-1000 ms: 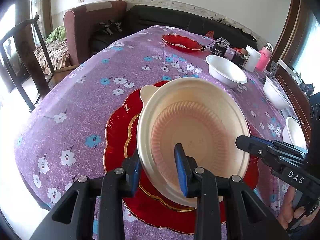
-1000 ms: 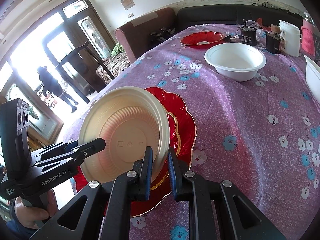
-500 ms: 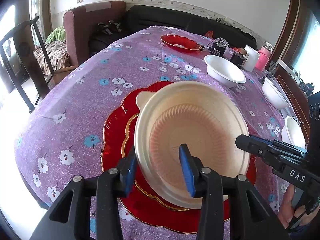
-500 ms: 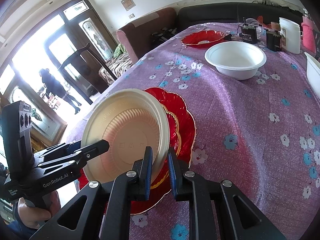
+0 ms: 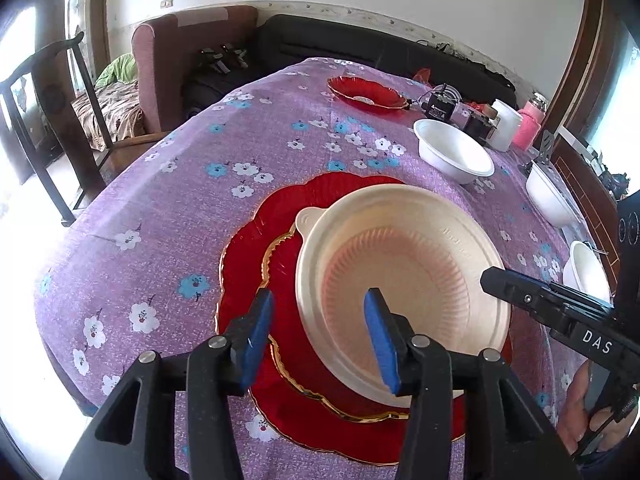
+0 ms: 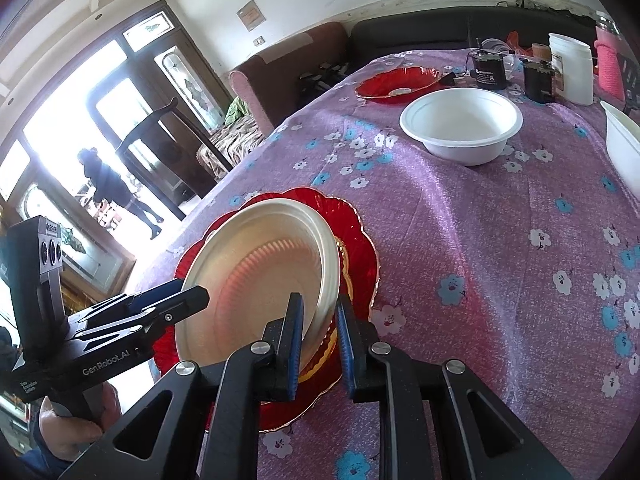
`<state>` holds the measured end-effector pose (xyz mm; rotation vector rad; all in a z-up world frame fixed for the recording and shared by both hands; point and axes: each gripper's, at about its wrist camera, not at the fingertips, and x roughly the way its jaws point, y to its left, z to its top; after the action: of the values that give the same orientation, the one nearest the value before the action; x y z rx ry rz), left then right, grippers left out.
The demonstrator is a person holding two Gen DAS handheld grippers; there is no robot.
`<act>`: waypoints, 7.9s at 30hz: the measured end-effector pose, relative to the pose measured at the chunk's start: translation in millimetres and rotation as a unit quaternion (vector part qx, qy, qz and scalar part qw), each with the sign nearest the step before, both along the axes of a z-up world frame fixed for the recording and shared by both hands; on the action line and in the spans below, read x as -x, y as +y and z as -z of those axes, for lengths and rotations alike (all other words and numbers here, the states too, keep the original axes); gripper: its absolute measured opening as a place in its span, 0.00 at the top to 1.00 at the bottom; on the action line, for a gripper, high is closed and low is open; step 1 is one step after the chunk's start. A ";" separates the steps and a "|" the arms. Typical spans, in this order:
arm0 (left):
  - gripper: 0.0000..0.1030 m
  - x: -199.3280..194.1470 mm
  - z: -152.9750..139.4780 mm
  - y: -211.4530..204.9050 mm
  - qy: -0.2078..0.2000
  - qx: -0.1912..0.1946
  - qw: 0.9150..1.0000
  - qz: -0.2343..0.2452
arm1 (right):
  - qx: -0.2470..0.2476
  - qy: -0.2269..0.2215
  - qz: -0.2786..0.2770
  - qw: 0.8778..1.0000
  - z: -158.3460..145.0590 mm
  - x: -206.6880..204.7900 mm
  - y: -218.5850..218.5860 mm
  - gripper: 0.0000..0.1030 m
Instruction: Organize plates and bowls
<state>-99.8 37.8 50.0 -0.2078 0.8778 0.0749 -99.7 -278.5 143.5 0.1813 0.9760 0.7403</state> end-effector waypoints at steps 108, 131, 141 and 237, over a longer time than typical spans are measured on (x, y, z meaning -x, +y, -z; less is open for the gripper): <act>0.36 17.1 -25.7 -13.8 -0.051 -0.014 0.998 0.024 | 0.018 -0.018 0.208 0.978 2.6 -32.5 -81.1 0.27; 0.34 -8.9 -36.6 -132.3 -0.028 0.013 0.980 0.194 | 0.003 -0.061 0.322 0.945 -48.8 54.5 -234.4 0.35; 0.34 -46.7 -30.6 -211.4 0.014 0.055 0.963 0.263 | -0.004 -0.009 0.389 0.921 -16.7 44.5 -305.2 0.55; 0.77 11.2 -13.1 20.4 -0.026 0.042 0.997 0.052 | 0.016 0.014 0.065 0.998 -11.6 15.2 24.6 0.88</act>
<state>-110.9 58.2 63.1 -0.2417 0.8385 -0.0635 -114.9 -253.9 155.1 0.2263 0.9926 0.6034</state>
